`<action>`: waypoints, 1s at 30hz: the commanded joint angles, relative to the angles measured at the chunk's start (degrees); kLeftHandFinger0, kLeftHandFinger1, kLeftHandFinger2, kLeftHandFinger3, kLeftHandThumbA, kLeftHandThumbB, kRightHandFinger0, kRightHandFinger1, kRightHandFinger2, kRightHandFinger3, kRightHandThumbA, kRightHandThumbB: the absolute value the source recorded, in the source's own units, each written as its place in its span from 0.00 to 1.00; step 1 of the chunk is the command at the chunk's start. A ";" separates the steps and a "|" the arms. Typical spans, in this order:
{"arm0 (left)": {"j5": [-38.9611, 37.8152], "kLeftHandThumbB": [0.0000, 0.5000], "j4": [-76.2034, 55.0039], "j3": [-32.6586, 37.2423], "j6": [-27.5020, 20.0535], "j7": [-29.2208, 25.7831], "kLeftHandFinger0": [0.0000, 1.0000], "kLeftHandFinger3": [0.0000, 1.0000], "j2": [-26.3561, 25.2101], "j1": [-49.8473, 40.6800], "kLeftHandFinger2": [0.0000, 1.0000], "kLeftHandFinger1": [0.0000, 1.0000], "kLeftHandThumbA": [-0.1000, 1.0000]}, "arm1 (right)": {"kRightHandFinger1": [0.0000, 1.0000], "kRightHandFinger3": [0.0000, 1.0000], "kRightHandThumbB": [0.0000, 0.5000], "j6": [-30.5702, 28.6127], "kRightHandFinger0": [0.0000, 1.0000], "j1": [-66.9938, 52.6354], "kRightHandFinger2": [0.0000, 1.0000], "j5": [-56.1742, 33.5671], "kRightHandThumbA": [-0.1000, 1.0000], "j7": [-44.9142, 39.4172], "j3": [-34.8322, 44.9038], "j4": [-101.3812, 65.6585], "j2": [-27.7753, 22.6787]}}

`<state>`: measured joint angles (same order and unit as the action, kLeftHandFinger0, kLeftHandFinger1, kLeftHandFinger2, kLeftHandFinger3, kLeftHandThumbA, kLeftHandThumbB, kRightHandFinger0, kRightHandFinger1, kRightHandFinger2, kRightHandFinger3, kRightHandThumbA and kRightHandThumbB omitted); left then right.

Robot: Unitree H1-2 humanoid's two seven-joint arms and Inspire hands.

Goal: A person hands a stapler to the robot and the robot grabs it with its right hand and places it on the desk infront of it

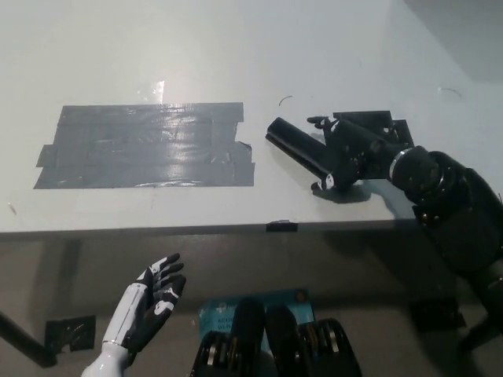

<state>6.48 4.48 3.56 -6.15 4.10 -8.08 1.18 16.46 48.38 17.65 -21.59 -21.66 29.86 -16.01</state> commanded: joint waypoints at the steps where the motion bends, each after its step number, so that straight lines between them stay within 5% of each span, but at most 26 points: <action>1: -0.07 0.83 -0.55 0.30 -1.44 0.89 0.73 0.86 -0.94 0.06 0.84 0.82 0.79 | 1.00 1.00 1.00 -3.91 1.00 1.87 1.00 0.05 0.95 4.50 3.86 -3.44 -0.73; 8: -0.16 0.85 -0.44 0.25 -1.15 0.70 0.71 0.85 -0.66 0.00 0.83 0.81 0.79 | 1.00 1.00 1.00 -6.27 1.00 1.33 1.00 -1.00 1.00 8.95 9.79 -9.36 -0.12; 10: -0.50 0.84 -0.27 0.10 -1.46 0.66 0.71 0.85 -0.55 0.10 0.83 0.81 0.77 | 1.00 1.00 0.87 -7.52 1.00 1.17 1.00 -0.36 0.93 11.56 12.22 -14.11 0.20; 16: -0.52 0.85 -0.28 0.14 -0.97 0.79 0.73 0.87 -0.58 0.10 0.84 0.82 0.79 | 1.00 1.00 0.99 -7.46 1.00 1.76 1.00 -1.72 1.00 12.88 17.39 -23.33 0.12; 21: -1.06 0.83 -0.19 0.03 -1.89 0.73 0.71 0.85 -0.29 -0.31 0.82 0.81 0.77 | 1.00 1.00 0.98 -4.34 1.00 -1.33 1.00 -3.43 1.00 11.54 20.31 -36.25 0.44; 23: -0.83 0.83 -0.29 0.22 -2.13 0.73 0.72 0.86 -0.32 -1.28 0.84 0.82 0.80 | 1.00 1.00 0.92 -2.02 1.00 -7.08 1.00 -5.20 1.00 10.74 21.55 -48.70 1.04; 27: -2.48 0.82 -0.32 -0.18 -1.80 1.34 0.74 0.89 -0.09 -0.57 0.86 0.84 0.88 | 1.00 1.00 0.96 -0.43 1.00 -15.15 1.00 -6.15 1.00 10.17 22.01 -61.71 1.68; 30: -2.85 0.88 -0.61 -0.59 -1.92 1.12 0.77 0.92 -0.04 -0.70 0.89 0.87 0.98 | 1.00 1.00 0.84 -1.63 1.00 -23.42 1.00 -9.31 1.00 10.88 21.11 -67.25 4.64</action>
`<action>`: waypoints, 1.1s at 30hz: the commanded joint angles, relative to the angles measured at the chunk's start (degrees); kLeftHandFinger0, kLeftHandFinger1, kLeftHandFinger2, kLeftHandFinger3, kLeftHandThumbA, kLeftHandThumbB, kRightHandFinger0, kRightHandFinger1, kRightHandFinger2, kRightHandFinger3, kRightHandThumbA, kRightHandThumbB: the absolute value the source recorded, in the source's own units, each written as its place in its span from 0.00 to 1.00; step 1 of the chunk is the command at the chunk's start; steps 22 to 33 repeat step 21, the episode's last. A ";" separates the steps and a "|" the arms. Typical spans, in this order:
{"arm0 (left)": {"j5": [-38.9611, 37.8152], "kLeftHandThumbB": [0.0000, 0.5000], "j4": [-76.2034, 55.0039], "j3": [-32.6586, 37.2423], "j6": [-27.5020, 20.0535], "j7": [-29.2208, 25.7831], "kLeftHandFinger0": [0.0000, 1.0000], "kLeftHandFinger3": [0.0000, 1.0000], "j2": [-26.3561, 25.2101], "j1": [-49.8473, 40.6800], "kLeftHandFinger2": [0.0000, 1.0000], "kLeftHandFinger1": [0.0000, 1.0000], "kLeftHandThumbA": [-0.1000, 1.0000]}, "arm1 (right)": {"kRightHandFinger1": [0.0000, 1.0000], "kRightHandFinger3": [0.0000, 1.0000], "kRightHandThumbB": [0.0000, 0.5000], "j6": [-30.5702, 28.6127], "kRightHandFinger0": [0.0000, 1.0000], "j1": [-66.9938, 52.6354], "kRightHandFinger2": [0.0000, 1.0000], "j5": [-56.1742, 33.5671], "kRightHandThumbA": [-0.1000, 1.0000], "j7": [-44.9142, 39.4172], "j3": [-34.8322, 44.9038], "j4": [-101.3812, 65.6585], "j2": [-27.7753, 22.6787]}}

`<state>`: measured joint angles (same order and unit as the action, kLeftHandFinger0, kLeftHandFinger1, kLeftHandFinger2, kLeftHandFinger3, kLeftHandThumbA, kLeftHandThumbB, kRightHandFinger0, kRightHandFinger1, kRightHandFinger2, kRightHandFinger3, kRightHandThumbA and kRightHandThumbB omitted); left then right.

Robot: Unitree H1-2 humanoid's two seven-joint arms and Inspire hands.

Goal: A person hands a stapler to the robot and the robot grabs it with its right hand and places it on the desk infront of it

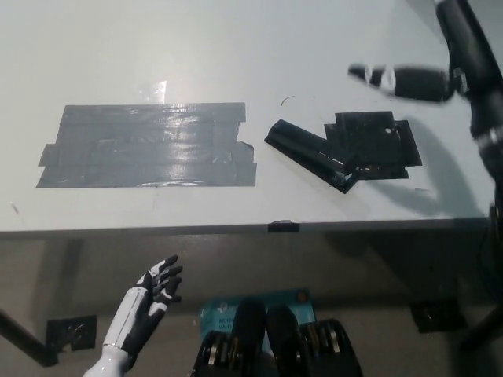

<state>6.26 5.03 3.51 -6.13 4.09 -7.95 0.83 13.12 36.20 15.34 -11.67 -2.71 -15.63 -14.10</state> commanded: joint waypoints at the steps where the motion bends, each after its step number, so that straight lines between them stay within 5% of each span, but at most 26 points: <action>1: -2.76 0.88 -1.26 -0.61 -1.98 1.13 0.78 0.95 -0.14 -0.23 0.91 0.88 1.00 | 1.00 1.00 0.83 1.47 1.00 -15.74 1.00 -6.91 1.00 1.41 0.94 -23.20 4.27; 7: -5.05 0.96 -1.05 -1.10 -2.47 1.69 0.97 1.00 0.37 -0.77 1.00 1.00 1.00 | 1.00 1.00 0.63 -4.72 1.00 -31.43 1.00 -10.02 1.00 2.35 -2.79 -18.00 10.12; 13: -4.85 1.00 -1.72 -0.38 -5.21 1.92 1.00 1.00 0.02 -4.50 1.00 1.00 1.00 | 1.00 1.00 0.38 -17.59 1.00 -44.05 1.00 -8.33 0.99 4.87 -4.22 -0.28 14.19; 33: -5.57 1.00 -1.32 -0.25 -6.84 2.19 1.00 1.00 0.42 -6.68 1.00 1.00 1.00 | 1.00 1.00 0.42 -19.77 1.00 -45.31 1.00 -9.24 1.00 5.01 -2.63 8.95 14.85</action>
